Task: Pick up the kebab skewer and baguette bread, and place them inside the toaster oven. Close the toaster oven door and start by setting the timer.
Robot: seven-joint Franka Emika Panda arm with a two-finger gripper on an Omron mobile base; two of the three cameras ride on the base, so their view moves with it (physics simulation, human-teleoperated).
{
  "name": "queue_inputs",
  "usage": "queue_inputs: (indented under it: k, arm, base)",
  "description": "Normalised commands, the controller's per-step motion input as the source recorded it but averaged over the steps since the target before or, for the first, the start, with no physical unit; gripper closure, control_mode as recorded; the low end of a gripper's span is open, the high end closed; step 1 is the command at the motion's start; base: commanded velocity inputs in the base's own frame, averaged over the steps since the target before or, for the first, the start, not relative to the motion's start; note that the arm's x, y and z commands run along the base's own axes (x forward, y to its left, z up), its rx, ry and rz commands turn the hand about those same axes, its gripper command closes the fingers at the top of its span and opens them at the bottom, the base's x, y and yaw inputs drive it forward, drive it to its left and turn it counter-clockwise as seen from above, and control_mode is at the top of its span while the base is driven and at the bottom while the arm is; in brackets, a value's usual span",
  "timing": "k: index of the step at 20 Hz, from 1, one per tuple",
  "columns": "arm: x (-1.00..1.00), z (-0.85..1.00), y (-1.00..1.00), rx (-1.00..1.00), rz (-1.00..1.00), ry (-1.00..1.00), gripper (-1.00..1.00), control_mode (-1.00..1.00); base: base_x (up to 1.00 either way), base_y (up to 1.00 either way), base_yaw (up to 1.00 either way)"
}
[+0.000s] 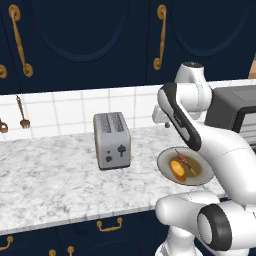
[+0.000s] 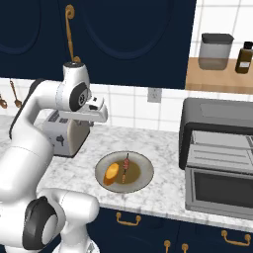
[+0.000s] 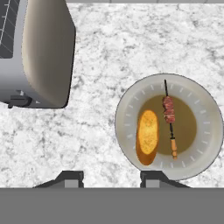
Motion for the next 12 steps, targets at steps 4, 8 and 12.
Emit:
queue_inputs:
  k: [4, 8, 12]
  arm:
    - [0.0, 0.0, 0.0, 0.0, 0.0, 0.0, -1.0, 1.0]
    - [0.0, 0.0, 0.0, 0.0, 0.0, 0.0, -1.0, 1.0]
    - [0.0, 0.0, 0.0, 0.0, 0.0, 0.0, -1.0, 1.0]
  base:
    - [0.0, 0.0, 0.0]
    - [0.0, 0.0, 0.0]
    - [0.0, 0.0, 0.0]
